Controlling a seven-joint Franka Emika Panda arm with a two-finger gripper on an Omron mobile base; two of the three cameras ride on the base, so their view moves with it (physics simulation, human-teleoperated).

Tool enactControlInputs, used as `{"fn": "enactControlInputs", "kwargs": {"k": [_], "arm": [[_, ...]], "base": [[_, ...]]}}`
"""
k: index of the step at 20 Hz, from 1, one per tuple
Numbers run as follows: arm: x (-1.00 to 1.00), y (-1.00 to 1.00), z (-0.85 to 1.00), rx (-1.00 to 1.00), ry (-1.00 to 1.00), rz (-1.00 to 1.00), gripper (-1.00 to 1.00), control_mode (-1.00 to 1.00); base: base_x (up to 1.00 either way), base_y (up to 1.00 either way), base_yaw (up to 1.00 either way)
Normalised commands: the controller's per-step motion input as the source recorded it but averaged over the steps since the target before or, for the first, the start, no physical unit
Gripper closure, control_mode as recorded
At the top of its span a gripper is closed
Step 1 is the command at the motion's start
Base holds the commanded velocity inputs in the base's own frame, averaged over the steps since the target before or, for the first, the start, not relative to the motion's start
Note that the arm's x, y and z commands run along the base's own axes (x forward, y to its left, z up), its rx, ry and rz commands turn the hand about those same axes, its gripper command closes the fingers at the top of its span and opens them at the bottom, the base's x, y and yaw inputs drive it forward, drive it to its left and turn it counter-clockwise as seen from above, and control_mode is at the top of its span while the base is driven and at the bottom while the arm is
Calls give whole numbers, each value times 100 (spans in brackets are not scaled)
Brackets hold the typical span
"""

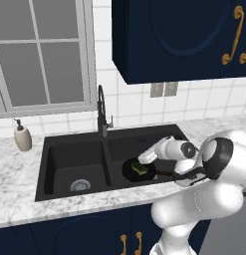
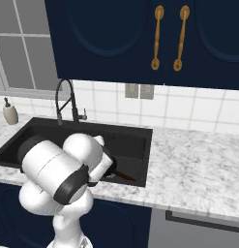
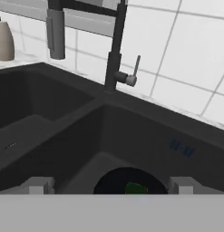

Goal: Pick the pan and sponge and place them into the sink. Then turn on the water.

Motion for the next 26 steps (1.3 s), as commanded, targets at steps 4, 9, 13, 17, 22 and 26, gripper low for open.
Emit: {"fn": "enactControlInputs", "kwargs": {"k": [4, 9, 13, 17, 22, 26], "arm": [[10, -7, 100, 5, 10, 0, -100, -100], [12, -6, 100, 4, 14, 0, -100, -100], [15, -3, 84, 5, 6, 0, -100, -100], [4, -20, 20, 10, 0, 3, -100, -100], [8, -33, 0, 14, 0, 4, -100, -100], [33, -48, 0, 19, 0, 6, -100, -100]], "base": [[0, 0, 0], [0, 0, 0], [0, 0, 0], [0, 0, 0], [0, 0, 0], [0, 0, 0]]}}
